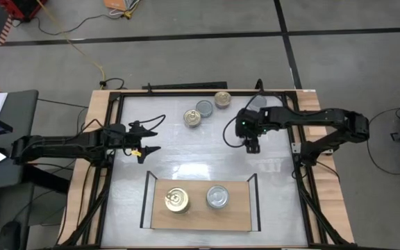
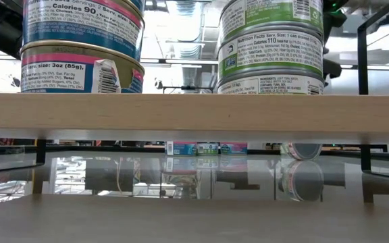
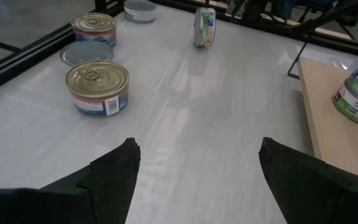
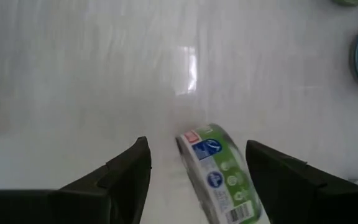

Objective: Stack canned seafood by type on shelf
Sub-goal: Stack the green tuna can on top of the green tuna can on the shelf

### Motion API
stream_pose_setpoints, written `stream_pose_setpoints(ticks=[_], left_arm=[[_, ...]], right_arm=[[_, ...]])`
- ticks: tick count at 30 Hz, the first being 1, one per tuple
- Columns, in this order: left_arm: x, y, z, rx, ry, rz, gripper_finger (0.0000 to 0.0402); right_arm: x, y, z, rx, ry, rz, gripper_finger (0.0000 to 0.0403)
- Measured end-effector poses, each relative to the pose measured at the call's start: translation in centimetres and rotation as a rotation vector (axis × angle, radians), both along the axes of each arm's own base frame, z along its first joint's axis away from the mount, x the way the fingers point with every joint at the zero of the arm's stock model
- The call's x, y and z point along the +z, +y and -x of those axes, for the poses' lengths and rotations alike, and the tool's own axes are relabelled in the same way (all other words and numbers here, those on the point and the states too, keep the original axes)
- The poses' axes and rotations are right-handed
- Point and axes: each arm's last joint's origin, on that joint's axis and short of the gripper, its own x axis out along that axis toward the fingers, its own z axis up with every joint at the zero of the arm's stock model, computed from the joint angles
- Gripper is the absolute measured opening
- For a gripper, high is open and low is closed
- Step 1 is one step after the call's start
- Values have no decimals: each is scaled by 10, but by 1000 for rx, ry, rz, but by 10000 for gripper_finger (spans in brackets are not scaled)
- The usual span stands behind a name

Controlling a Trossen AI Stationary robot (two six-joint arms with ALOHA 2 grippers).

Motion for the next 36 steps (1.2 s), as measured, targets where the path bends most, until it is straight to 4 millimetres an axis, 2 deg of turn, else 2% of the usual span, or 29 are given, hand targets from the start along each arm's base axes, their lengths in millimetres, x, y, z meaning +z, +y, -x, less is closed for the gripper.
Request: stream_pose_setpoints(ticks=[9,12,20,25,31,34,36], left_arm=[[0,0,0,-4,-1,-14,318],[2,0,-1,1,-18,-25,318],[0,0,0,-7,-1,-13,318],[0,0,0,-12,8,-17,318],[-2,0,1,-12,21,-11,318],[-2,0,1,-12,21,-10,318],[-2,0,1,-12,21,-10,318]], right_arm=[[7,3,-3,79,87,27,286],[8,0,-15,88,123,44,286],[-6,-11,-41,119,281,70,286],[-17,-11,-47,177,382,53,286],[-34,-21,-50,144,458,32,283],[-38,-21,-50,86,472,15,266],[-38,-20,-48,45,487,-2,239]])
